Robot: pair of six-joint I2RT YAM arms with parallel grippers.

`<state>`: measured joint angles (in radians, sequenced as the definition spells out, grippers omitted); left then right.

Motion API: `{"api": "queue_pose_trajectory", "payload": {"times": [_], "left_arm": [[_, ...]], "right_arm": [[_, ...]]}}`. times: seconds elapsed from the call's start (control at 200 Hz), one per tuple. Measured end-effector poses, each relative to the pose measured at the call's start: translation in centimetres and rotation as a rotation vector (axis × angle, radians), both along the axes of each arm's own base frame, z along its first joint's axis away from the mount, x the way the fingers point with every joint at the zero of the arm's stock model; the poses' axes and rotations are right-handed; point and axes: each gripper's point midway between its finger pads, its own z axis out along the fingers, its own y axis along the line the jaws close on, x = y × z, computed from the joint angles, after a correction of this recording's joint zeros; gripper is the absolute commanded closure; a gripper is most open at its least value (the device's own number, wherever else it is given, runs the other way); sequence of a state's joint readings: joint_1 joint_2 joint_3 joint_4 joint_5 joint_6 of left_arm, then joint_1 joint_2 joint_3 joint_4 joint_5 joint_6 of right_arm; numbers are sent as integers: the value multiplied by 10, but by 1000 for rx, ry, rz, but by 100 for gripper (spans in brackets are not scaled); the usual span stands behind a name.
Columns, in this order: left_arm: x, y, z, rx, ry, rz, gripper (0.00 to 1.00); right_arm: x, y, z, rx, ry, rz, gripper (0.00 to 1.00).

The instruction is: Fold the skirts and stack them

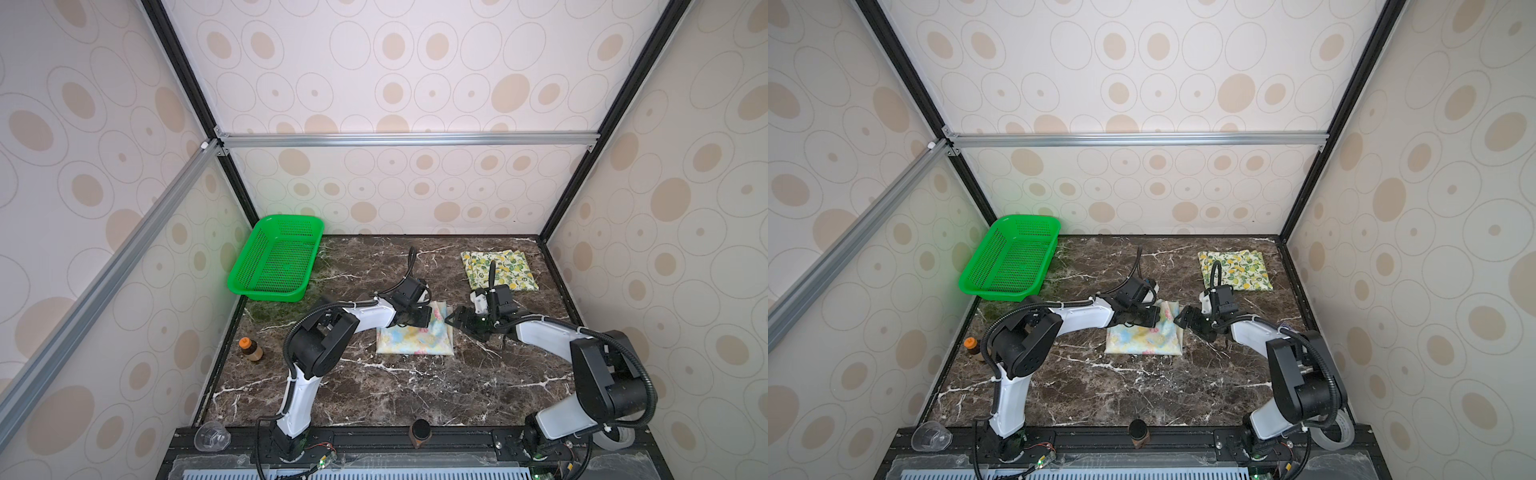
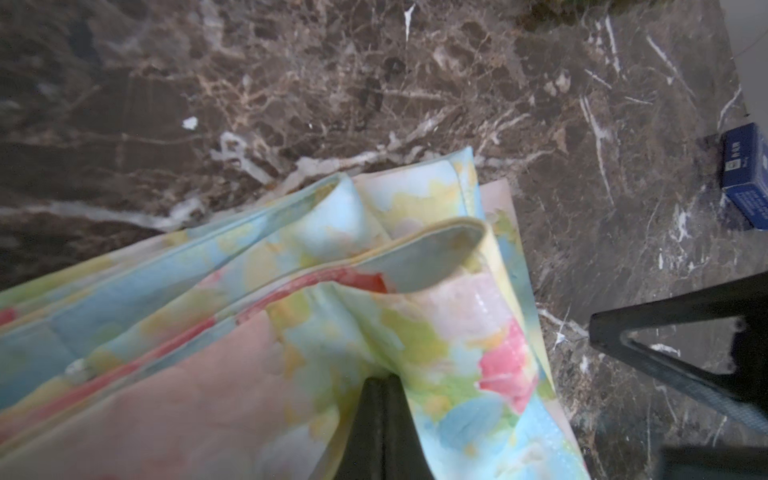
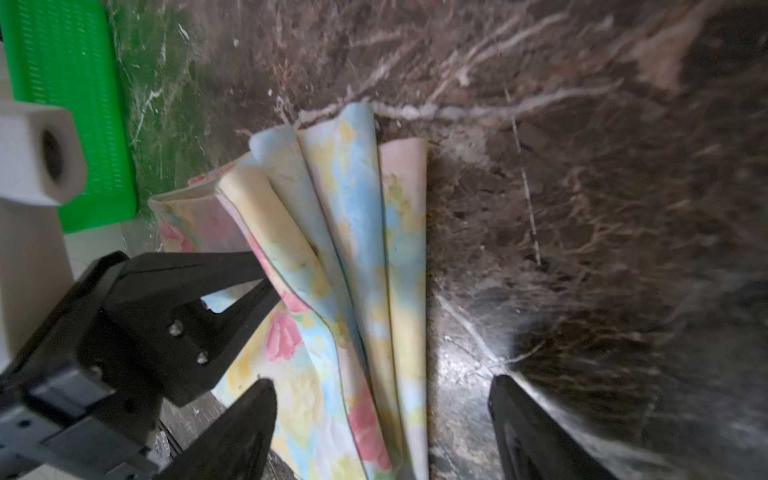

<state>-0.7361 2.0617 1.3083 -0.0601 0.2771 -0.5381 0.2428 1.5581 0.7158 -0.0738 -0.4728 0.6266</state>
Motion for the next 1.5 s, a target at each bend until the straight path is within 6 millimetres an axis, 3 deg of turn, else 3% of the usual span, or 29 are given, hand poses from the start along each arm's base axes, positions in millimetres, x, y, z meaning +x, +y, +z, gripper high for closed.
{"api": "queue_pose_trajectory", "payload": {"times": [0.2,0.605,1.015,1.501], "left_arm": [[0,-3,-1,-16,7,4,100],[7,-12,-1,-48,7,11,100],[7,-12,-1,-47,8,11,100],[9,-14,-2,-50,5,11,100]], "right_arm": [[4,9,0,47,-24,28,23],[18,22,-9,119,-62,57,48],[23,17,-9,51,-89,56,41],[35,25,-13,64,-128,65,61]]}}
